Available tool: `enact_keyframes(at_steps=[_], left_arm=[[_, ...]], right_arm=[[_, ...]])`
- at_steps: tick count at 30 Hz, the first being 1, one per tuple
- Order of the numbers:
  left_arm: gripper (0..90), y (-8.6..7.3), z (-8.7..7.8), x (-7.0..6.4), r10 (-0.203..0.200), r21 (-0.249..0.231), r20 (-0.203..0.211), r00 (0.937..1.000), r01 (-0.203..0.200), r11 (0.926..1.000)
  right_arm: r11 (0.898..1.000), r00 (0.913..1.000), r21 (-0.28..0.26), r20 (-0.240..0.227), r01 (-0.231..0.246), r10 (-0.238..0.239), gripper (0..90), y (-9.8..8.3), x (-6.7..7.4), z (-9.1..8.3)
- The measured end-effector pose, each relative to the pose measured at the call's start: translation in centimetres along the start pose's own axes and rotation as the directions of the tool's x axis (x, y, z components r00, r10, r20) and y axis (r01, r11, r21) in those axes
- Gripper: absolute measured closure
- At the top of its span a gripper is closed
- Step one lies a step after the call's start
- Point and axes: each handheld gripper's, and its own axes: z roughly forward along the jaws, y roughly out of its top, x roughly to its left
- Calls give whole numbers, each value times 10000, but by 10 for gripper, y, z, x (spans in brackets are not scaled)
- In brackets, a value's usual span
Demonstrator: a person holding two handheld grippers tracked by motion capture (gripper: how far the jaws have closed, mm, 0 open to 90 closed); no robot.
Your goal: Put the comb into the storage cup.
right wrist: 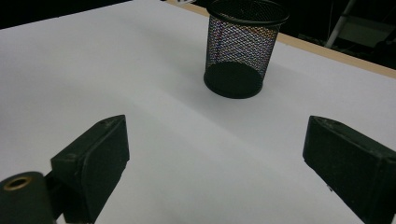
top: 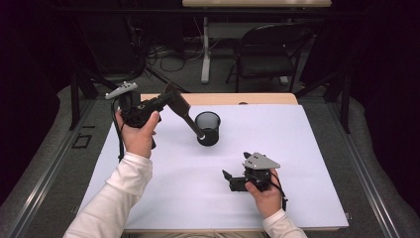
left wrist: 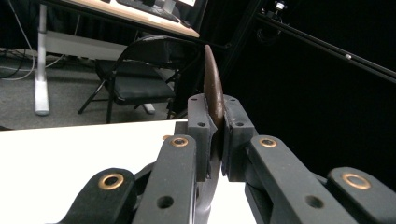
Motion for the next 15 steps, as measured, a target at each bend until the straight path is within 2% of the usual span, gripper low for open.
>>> enact_keyframes(at_steps=[8, 12, 15], left_arm=[[845, 9, 10, 0, -34, -51, -242, 9997, 33, 10000], [845, 14, 17, 0, -184, -38, -317, 9993, 183, 9998], [845, 17, 21, -2, -100, -20, -456, 9989, 100, 9999]], right_arm=[[10000, 10000, -14, -6, -34, 34, 74, 0, 0, 0], [10000, 10000, -26, -41, -14, 13, 75, 0, 0, 1], [10000, 10000, -38, -58, -66, 66, 76, 0, 0, 1]])
